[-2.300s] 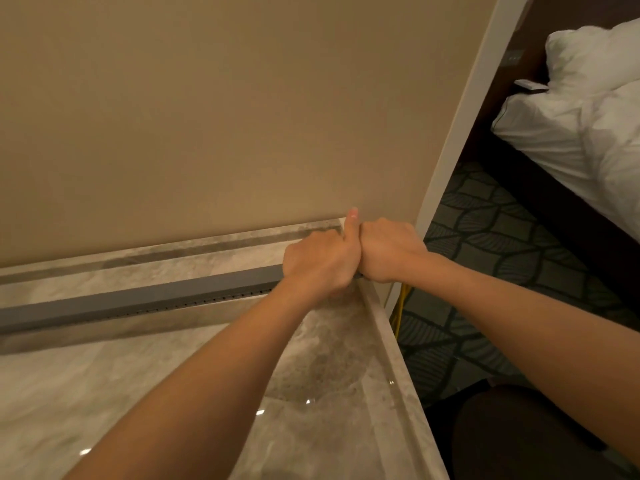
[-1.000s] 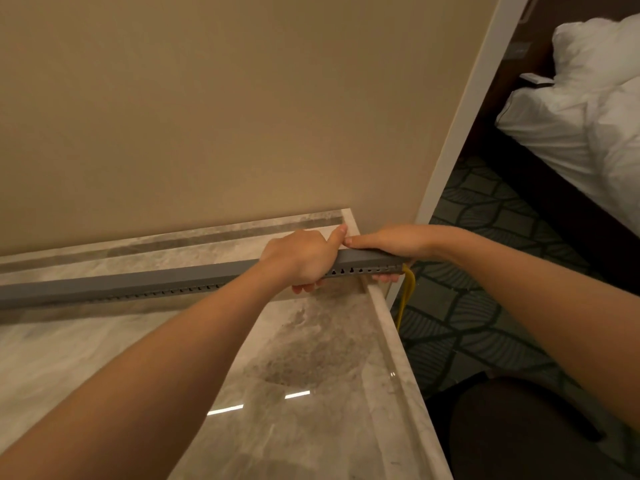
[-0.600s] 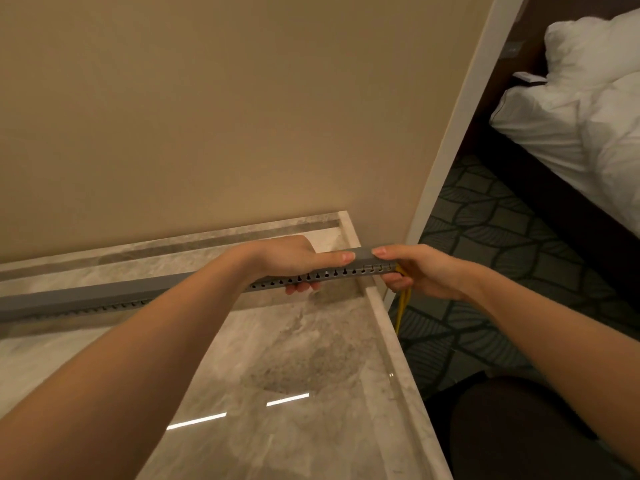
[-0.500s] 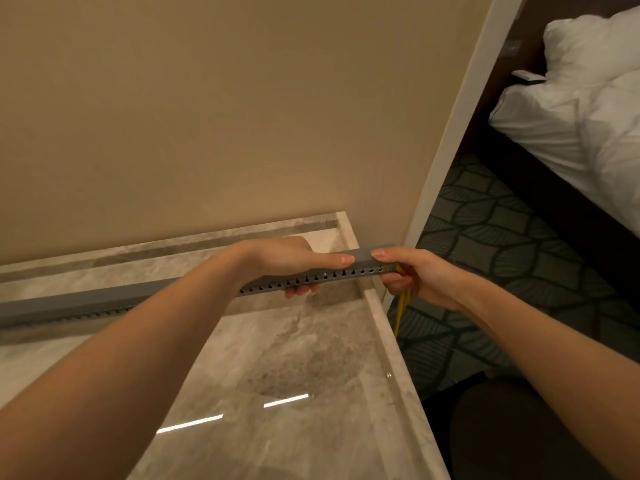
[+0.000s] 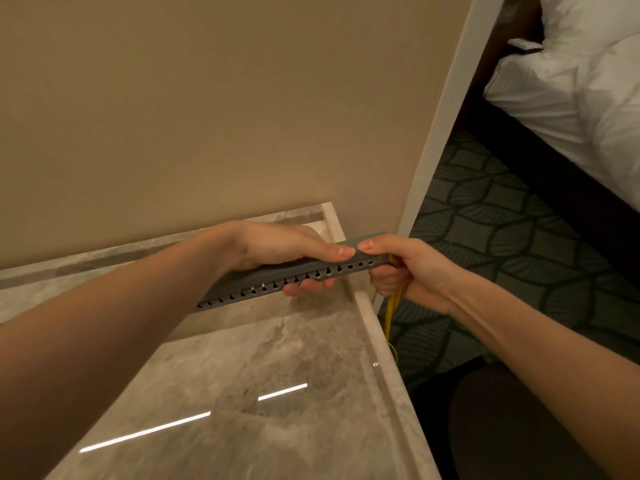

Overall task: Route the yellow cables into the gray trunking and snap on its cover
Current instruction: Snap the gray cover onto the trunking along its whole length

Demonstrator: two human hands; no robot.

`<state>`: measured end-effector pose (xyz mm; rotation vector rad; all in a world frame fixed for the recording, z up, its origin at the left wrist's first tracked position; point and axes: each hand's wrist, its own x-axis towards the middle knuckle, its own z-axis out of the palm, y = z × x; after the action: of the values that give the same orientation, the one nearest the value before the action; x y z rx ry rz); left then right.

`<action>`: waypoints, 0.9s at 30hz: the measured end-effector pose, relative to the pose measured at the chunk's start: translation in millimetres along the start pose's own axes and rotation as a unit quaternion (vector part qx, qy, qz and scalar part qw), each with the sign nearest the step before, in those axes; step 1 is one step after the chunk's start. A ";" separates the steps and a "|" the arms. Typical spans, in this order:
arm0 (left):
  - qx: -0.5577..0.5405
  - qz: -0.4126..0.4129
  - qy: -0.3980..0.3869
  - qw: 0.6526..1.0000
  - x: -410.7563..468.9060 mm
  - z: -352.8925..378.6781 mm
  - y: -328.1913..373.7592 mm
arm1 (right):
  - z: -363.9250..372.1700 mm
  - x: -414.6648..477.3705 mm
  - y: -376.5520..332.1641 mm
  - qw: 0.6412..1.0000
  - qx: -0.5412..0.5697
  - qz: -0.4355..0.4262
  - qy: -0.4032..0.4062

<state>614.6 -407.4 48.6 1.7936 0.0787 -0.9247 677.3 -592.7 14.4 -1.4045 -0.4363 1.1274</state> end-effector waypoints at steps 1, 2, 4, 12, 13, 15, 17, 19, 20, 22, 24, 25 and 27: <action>-0.007 0.007 -0.001 1.000 0.6 0.5 -0.7 | 0.6 1.3 2.0 1.000 0.011 -0.006 0.006; -0.012 0.012 0.000 1.000 1.2 0.9 -2.0 | 1.4 2.7 4.5 1.000 0.023 -0.012 0.011; -0.013 0.019 0.007 1.000 1.1 2.1 -3.1 | 2.6 4.7 9.6 0.998 0.044 -0.027 0.021; 0.026 0.059 0.014 0.998 -3.0 6.4 -0.6 | 11.9 0.7 28.9 0.984 0.055 -0.147 0.081; 0.031 0.063 0.015 0.997 -3.3 6.6 -0.3 | 13.0 0.5 30.4 0.981 0.069 -0.157 0.088; 0.037 0.065 0.015 0.997 -4.6 6.9 -0.8 | 12.2 0.8 32.0 0.980 0.056 -0.171 0.085; 0.040 0.066 0.016 0.997 -7.2 6.3 -1.6 | 7.1 0.1 24.7 0.986 -0.052 -0.156 0.040; 0.052 0.067 0.026 0.996 -9.6 6.0 0.0 | 0.7 -4.1 3.5 0.982 -0.159 -0.099 -0.007; 0.061 0.069 0.030 0.995 -9.8 6.2 1.6 | -0.9 -6.2 -10.8 0.979 -0.195 -0.056 -0.003; 0.076 0.074 0.033 0.994 -8.9 10.1 6.3 | 1.9 -6.1 -39.9 0.944 -0.323 -0.030 0.061; 0.078 0.081 0.039 0.993 -5.6 15.1 10.2 | 14.4 0.9 -59.1 0.859 -0.499 -0.064 0.101; 0.073 0.092 0.041 0.992 -4.4 17.5 11.6 | 24.0 4.9 -63.0 0.824 -0.554 -0.068 0.096; 0.050 0.121 0.040 0.991 -4.3 19.4 11.9 | 39.1 10.8 -59.8 0.794 -0.601 -0.039 0.079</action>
<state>606.5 -427.0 57.9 1.8850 -0.1352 -0.6937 671.6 -550.1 72.6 -2.5130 -1.2037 0.5809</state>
